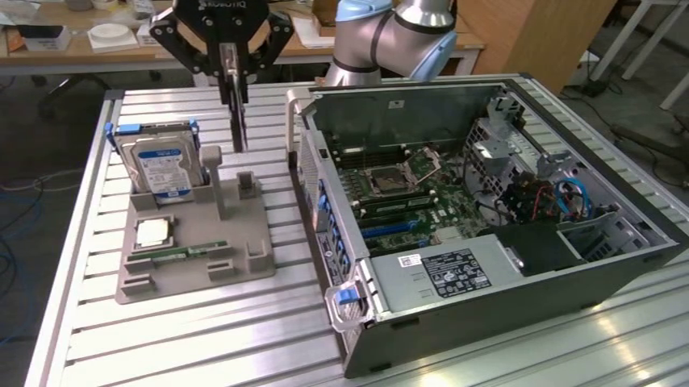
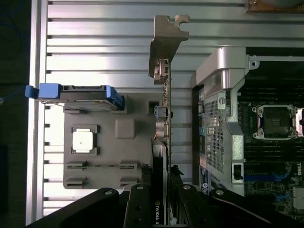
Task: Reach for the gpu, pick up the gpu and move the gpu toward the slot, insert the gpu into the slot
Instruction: 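Pick up the gpu and move the gpu toward the slot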
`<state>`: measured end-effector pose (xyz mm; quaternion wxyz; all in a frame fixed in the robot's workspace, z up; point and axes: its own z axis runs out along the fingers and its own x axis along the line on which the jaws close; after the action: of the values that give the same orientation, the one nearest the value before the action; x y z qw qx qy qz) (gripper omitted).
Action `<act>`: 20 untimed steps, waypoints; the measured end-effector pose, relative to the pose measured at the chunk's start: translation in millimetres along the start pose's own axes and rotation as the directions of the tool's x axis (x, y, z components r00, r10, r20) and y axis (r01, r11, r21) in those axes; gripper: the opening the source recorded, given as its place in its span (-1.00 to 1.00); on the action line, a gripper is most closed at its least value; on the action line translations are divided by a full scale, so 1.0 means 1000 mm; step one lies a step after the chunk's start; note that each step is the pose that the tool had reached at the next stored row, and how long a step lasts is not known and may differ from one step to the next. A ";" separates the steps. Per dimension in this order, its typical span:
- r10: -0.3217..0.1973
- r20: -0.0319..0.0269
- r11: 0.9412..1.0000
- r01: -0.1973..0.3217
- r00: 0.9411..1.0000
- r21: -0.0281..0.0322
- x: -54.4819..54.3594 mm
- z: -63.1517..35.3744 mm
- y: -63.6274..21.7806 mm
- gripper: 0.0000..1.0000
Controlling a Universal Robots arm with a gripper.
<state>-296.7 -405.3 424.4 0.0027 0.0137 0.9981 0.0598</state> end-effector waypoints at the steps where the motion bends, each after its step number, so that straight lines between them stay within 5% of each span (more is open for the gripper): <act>1: 0.000 0.000 1.000 0.000 1.000 0.000 0.000 -0.0017 0.0002 -0.48; 7: 0.000 0.000 1.000 0.000 1.000 0.000 -0.005 -0.0045 0.0007 -0.48; 20: 0.001 -0.008 1.000 -0.001 1.000 -0.006 -0.043 -0.0043 0.0007 -0.48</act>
<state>-254.0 -406.3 428.9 -0.0013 0.0140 0.9979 0.0629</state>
